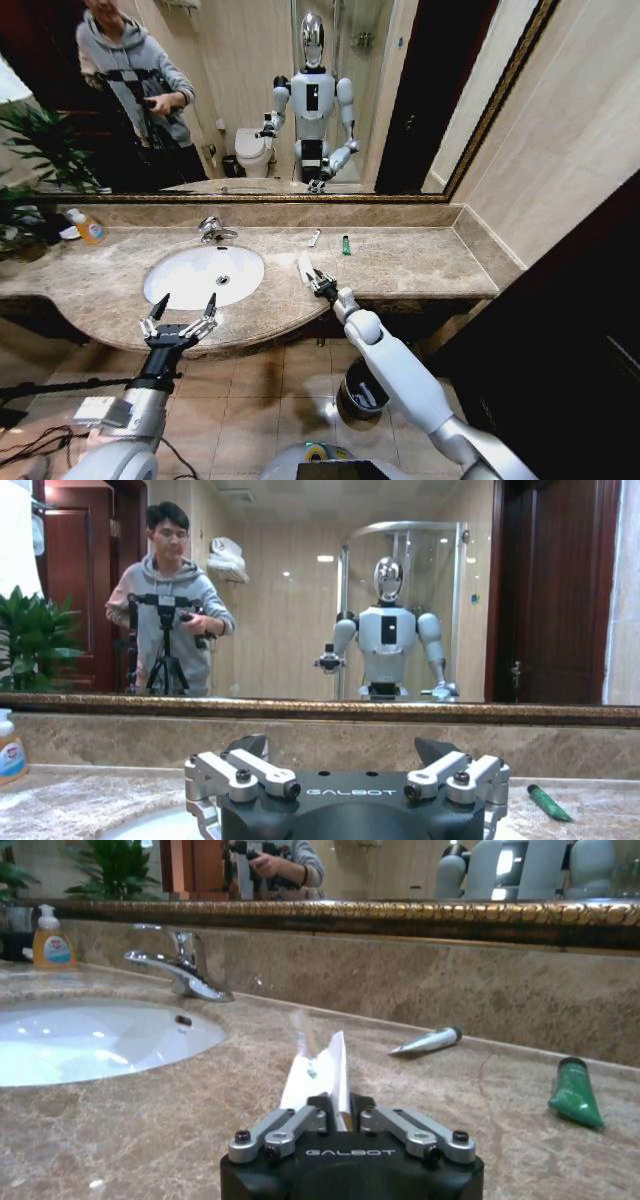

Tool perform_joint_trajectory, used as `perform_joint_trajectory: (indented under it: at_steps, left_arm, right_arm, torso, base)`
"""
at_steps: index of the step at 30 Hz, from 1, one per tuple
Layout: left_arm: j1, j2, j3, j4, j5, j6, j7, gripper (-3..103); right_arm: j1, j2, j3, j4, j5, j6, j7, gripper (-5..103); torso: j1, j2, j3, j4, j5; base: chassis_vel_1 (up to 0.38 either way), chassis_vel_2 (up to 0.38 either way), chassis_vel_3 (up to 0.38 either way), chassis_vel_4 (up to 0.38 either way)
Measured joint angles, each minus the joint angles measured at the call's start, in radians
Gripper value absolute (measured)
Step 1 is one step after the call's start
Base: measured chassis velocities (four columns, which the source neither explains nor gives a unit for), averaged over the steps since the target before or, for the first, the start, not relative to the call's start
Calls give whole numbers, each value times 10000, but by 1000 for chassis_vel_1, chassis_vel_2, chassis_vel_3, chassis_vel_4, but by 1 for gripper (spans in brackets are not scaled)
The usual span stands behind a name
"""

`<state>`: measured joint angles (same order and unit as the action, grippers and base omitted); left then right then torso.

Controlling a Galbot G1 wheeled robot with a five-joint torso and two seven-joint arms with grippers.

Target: Pick up the trash from the sink and place it in the trash bin.

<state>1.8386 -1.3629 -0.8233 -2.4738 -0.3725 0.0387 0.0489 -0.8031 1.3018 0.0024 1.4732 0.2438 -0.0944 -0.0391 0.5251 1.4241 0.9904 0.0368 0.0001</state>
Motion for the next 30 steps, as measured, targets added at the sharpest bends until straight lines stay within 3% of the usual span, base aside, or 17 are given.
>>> perform_joint_trajectory:
  at_steps: [5, 15, 23, 30]
  left_arm:
    - [0, 0, 0, 0, 0, 0, 0, 100]
    - [0, 0, 0, 0, 0, 0, 0, 100]
    - [0, 0, -1, 0, 0, 0, -2, 100]
    - [0, 0, 0, 0, 0, 0, 0, 100]
  right_arm:
    - [-91, -177, 73, 328, 119, 2, 7, 1]
    - [-871, -776, 638, 1640, 553, -166, 53, 0]
    - [-3472, -1599, 2547, 4042, 589, 200, -29, 0]
    - [-5849, -1347, 4340, 5037, 501, 758, -143, 0]
  torso:
    - [0, 0, 0, 0, 0]
    - [0, 0, 0, 0, 2]
    - [-1, 2, 0, 0, 2]
    - [-2, 3, -2, -2, 1]
  base:
    - [0, 0, 0, 0]
    - [0, 0, 0, 0]
    - [0, 0, 0, 0]
    - [0, 0, 0, 0]
